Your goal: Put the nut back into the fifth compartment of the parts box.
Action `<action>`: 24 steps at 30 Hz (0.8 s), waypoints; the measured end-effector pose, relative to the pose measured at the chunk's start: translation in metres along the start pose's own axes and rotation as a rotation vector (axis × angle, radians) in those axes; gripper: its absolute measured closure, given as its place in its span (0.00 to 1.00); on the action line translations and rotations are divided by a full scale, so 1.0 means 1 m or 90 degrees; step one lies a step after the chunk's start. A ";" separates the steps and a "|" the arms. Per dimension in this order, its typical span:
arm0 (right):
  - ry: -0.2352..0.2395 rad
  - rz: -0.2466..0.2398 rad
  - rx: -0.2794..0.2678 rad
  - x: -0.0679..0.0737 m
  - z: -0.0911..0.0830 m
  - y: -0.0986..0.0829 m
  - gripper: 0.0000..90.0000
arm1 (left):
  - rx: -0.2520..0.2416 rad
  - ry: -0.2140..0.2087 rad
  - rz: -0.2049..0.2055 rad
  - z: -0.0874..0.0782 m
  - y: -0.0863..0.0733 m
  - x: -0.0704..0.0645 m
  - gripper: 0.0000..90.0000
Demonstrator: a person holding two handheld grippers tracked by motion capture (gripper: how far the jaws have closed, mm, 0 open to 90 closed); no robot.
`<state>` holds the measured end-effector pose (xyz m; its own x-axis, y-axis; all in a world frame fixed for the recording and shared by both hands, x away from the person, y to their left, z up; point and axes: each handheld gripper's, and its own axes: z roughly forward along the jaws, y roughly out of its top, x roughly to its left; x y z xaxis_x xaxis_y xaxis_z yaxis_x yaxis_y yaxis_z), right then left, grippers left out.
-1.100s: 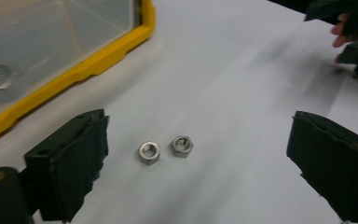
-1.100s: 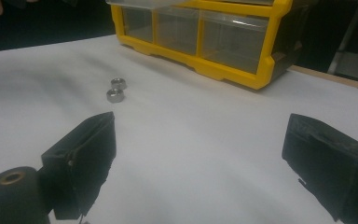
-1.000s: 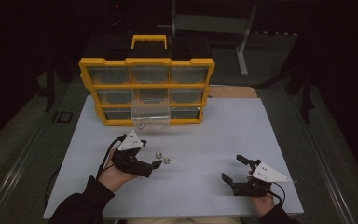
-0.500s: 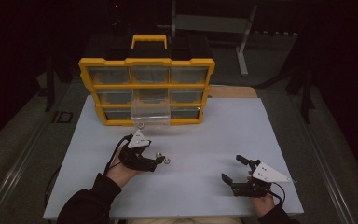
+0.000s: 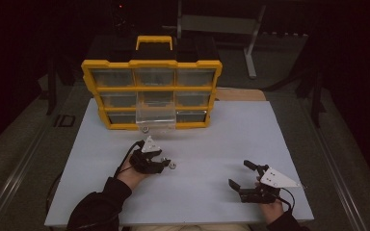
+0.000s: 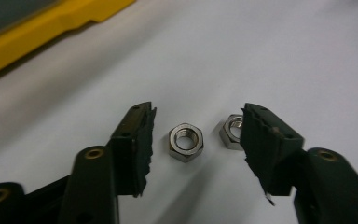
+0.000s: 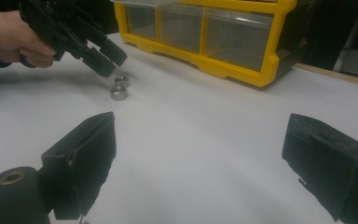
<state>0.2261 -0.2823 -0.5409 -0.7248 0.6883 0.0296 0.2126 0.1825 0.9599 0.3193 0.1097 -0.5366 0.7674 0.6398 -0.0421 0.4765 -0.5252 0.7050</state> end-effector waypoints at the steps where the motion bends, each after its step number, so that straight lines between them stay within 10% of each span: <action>1: 0.000 0.000 -0.001 0.000 0.000 0.000 0.11 | 0.002 -0.002 0.001 0.002 0.000 0.000 0.53; 24: 0.003 -0.002 0.003 0.000 0.001 0.000 0.11 | 0.025 0.001 0.019 0.018 -0.006 0.001 0.77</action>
<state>0.2268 -0.2819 -0.5415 -0.7285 0.6845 0.0281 0.2138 0.1882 0.9586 0.3251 0.1036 -0.5531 0.7808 0.6245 -0.0210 0.4702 -0.5651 0.6779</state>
